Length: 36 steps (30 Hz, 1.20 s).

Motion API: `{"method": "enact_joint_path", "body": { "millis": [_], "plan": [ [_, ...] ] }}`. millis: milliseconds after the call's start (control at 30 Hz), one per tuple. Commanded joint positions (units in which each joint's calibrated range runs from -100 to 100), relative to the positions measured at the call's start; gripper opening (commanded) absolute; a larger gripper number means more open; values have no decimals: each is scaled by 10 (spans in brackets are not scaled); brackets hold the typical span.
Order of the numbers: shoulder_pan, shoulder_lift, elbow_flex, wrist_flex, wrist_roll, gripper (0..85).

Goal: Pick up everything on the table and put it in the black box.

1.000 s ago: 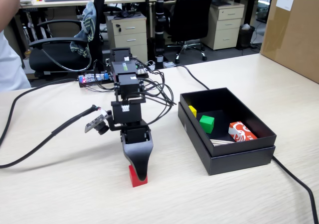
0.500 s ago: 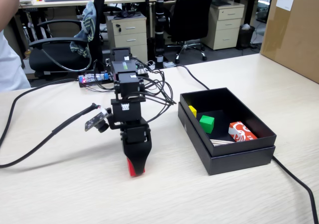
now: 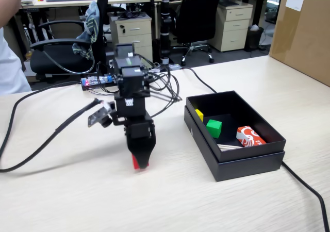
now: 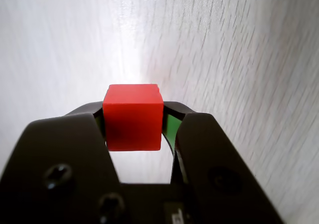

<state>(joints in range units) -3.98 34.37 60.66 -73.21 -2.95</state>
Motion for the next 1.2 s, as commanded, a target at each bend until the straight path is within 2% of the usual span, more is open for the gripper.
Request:
{"method": "enact_joint_path", "body": {
  "millis": [0, 100, 200, 400, 467, 533, 833, 1167],
  "plan": [
    [12, -143, 4, -25, 3, 9],
    [35, -247, -19, -51, 14, 9],
    [83, -347, -23, -86, 33, 9],
    [170, -381, -5, -86, 50, 16],
    [190, -367, -10, -86, 50, 154],
    [211, -309, -12, -86, 56, 173],
    [233, -138, 13, -85, 78, 173],
    [237, -47, 26, -85, 84, 174]
  ]
}}
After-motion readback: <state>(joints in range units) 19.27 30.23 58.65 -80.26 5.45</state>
